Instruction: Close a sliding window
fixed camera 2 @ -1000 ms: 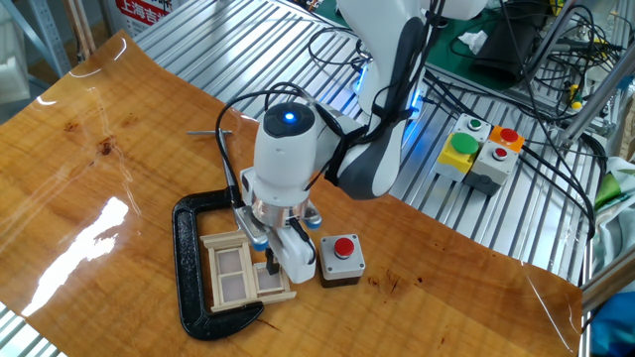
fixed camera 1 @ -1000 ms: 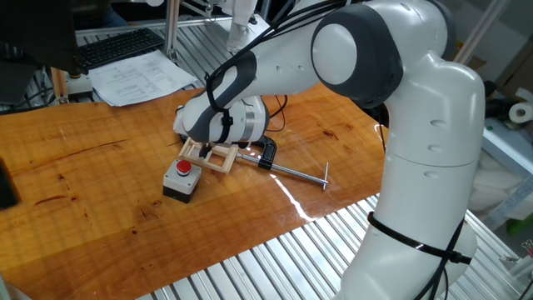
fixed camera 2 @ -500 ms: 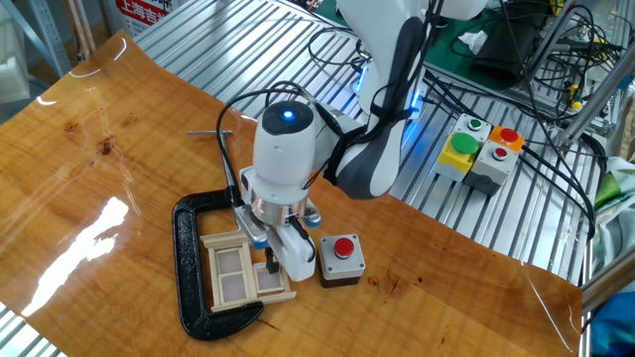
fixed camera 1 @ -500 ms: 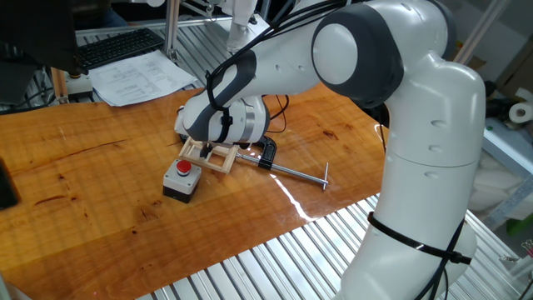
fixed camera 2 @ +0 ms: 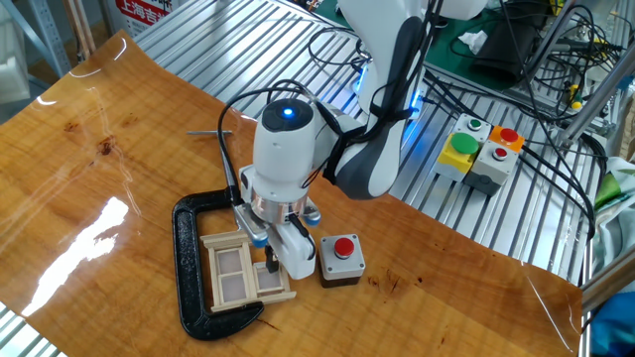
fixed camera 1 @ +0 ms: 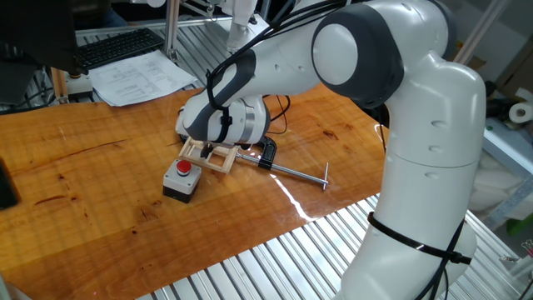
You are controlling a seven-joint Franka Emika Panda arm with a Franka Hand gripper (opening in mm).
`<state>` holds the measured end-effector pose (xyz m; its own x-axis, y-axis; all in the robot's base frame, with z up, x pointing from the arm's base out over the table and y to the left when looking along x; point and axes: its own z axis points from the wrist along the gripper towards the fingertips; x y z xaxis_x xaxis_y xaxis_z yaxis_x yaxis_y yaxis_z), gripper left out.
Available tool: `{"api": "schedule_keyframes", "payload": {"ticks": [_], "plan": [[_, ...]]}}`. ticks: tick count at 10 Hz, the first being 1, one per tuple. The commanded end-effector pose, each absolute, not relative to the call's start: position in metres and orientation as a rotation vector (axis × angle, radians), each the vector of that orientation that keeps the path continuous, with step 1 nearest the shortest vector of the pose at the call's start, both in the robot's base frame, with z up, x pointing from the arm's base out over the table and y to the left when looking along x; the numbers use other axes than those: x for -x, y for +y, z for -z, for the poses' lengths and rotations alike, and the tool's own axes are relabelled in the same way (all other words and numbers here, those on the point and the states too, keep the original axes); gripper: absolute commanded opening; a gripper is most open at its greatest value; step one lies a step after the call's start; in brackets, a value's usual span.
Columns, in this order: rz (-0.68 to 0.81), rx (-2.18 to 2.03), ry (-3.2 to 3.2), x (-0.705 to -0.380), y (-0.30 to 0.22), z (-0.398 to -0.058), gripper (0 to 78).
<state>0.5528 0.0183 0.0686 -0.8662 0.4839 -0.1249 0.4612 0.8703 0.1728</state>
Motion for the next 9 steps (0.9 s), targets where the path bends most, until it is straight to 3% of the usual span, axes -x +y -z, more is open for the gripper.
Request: {"api": "schedule_keyframes", "payload": {"ticks": [1, 9], "plan": [[-0.202, -0.736, 2.884, -0.5491, 0.0160, -0.0649, 0.0], [-0.189, -0.702, 2.884, -0.5417, 0.0070, -0.0619, 0.0]]}}
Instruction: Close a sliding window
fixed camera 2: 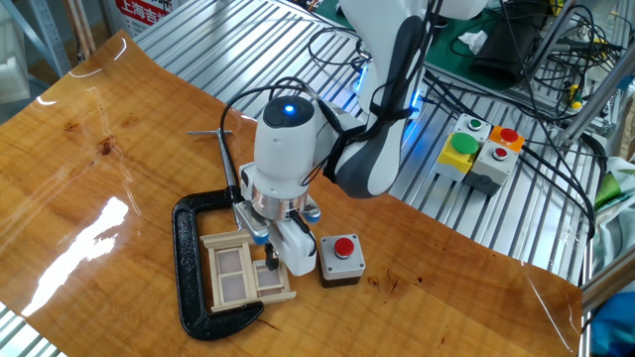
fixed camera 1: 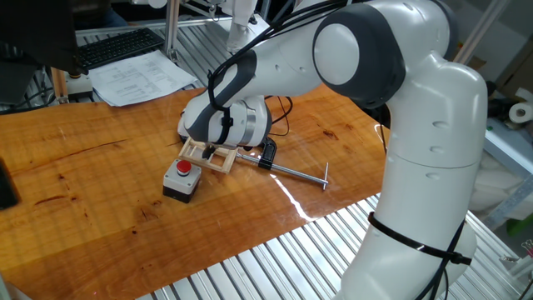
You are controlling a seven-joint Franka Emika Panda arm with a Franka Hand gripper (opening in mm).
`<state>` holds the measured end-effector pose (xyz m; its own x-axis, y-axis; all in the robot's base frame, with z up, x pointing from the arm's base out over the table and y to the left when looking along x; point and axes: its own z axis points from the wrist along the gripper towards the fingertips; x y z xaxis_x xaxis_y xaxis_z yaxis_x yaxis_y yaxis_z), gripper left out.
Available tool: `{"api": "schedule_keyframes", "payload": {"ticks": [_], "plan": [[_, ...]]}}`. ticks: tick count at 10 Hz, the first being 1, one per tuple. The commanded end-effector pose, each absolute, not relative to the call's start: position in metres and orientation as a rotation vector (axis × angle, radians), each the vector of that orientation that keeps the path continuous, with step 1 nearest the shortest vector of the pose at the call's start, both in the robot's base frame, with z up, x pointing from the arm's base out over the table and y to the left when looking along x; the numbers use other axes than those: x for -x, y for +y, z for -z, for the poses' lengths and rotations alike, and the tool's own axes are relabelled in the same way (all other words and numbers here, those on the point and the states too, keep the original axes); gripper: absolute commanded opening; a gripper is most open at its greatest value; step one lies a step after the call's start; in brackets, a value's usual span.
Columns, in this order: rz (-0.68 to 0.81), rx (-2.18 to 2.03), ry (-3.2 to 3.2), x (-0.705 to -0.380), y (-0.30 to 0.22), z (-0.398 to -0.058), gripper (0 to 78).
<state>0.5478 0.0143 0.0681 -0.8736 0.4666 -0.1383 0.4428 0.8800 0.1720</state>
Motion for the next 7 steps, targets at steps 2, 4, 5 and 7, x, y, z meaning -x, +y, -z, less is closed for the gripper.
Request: {"api": "schedule_keyframes", "payload": {"ticks": [2, 4, 5, 7], "plan": [[-0.176, -0.699, 2.884, -0.5402, 0.0050, -0.0614, 0.0], [-0.139, -0.696, 2.882, -0.5373, 0.0037, -0.0610, 0.0], [-0.130, -0.693, 2.882, -0.5357, 0.0023, -0.0607, 0.0], [-0.115, -0.688, 2.884, -0.5327, -0.0013, -0.0598, 0.0]]}}
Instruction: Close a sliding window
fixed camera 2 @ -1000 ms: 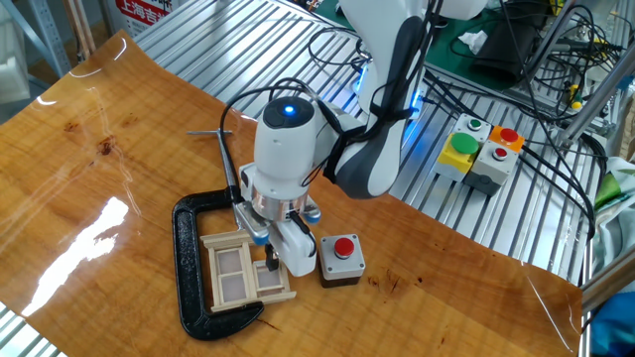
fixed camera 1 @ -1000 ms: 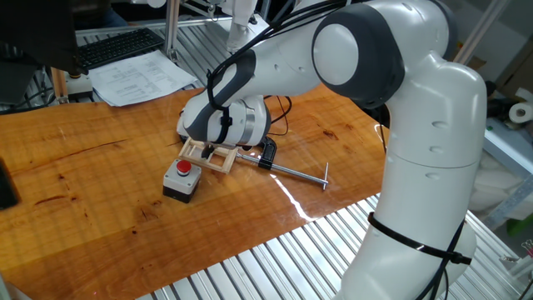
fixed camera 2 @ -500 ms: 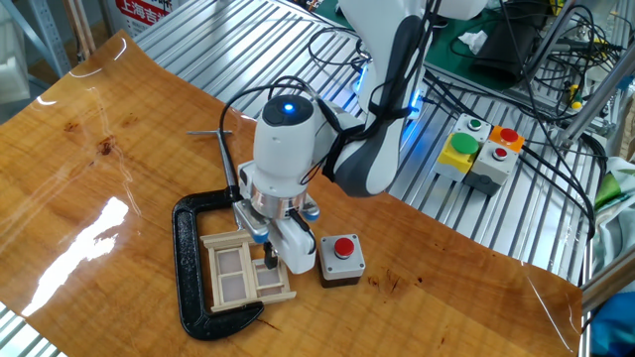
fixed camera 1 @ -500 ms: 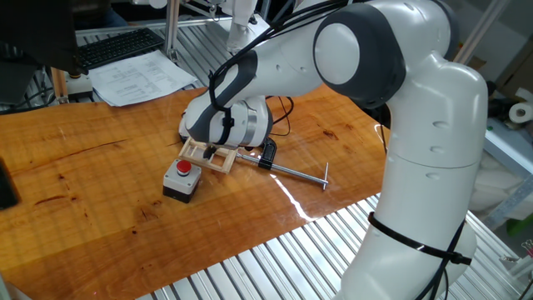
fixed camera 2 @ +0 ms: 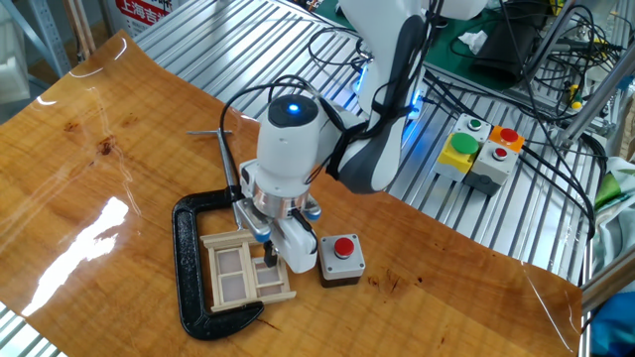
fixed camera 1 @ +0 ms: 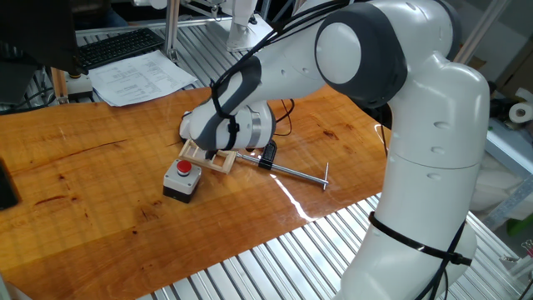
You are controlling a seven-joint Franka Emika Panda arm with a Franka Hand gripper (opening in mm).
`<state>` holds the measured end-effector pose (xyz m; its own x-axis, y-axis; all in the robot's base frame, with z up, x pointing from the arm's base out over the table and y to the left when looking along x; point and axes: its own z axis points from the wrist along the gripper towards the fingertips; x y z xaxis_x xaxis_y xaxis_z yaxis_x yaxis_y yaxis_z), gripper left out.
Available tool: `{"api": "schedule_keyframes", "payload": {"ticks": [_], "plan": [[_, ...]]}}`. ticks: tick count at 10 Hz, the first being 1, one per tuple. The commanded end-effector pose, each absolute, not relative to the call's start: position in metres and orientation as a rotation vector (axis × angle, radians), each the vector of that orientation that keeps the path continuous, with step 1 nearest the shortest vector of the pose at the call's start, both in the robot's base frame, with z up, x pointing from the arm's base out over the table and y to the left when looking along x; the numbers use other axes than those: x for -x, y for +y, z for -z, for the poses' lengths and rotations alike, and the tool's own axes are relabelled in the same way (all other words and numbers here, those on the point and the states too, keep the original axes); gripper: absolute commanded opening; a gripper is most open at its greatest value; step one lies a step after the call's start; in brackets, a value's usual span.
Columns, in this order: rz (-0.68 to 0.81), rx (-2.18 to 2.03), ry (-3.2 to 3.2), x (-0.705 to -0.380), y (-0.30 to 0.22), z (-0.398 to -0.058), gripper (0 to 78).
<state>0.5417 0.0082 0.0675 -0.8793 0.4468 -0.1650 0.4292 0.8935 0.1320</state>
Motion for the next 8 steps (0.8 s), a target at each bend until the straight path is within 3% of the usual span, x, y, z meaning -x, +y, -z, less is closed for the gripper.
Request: {"api": "schedule_keyframes", "payload": {"ticks": [1, 8], "plan": [[-0.110, -0.687, 2.887, -0.531, -0.003, -0.059, 0.0], [-0.045, -0.683, 2.895, -0.521, -0.009, -0.059, 0.0]]}}
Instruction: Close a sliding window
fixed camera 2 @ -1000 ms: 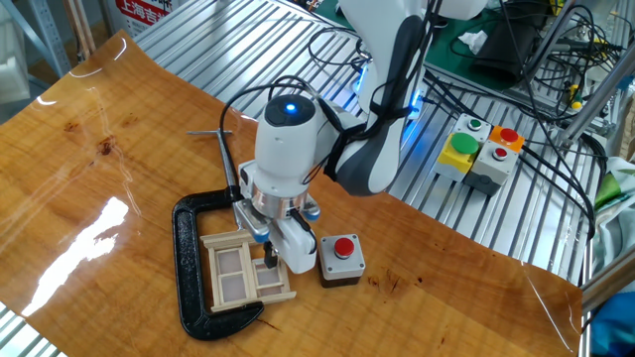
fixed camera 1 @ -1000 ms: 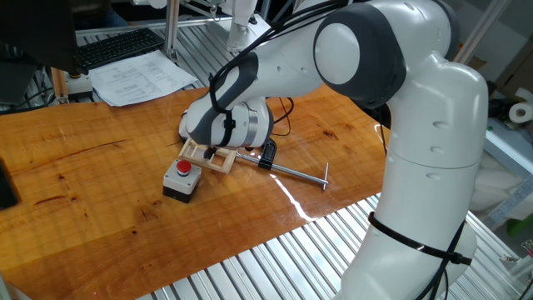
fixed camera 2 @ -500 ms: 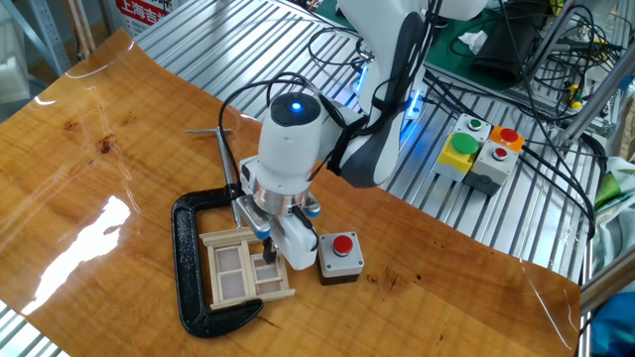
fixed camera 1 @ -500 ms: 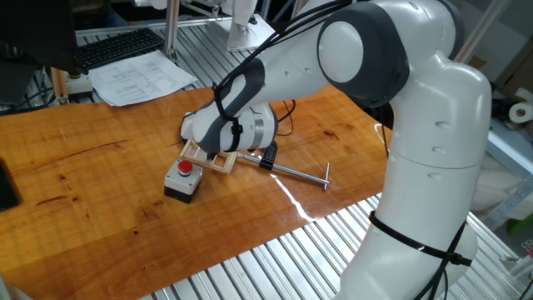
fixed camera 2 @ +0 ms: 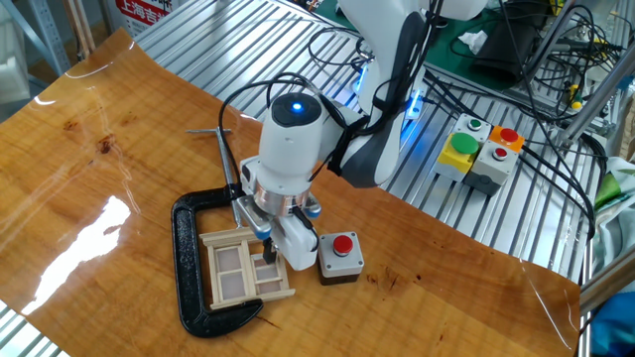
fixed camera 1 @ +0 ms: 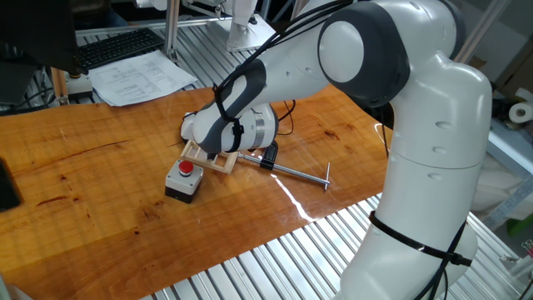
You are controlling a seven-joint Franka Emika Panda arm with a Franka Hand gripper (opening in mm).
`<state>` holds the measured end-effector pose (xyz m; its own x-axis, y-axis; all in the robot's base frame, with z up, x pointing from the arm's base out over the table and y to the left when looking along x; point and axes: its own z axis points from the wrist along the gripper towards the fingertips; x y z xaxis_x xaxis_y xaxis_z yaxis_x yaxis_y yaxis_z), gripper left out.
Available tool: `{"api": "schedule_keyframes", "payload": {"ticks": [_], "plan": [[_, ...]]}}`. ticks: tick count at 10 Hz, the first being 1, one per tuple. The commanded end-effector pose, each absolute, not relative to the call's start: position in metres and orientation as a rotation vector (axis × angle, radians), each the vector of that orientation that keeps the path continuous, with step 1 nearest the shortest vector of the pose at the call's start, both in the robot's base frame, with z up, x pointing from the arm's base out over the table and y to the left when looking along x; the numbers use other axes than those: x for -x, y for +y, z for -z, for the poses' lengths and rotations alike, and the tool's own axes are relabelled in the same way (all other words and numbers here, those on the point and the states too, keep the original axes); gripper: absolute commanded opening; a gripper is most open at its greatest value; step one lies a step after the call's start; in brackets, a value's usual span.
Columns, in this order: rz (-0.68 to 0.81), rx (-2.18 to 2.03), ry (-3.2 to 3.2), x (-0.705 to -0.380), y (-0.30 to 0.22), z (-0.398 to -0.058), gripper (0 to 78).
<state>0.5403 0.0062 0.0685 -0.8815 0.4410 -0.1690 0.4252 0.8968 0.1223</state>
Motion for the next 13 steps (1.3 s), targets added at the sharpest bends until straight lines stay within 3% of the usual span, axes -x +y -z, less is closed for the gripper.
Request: {"api": "schedule_keyframes", "payload": {"ticks": [1, 13], "plan": [[-0.021, -0.678, 2.903, -0.520, -0.010, -0.059, 0.0], [0.026, -0.696, 2.978, -0.526, -0.005, -0.076, 0.0]]}}
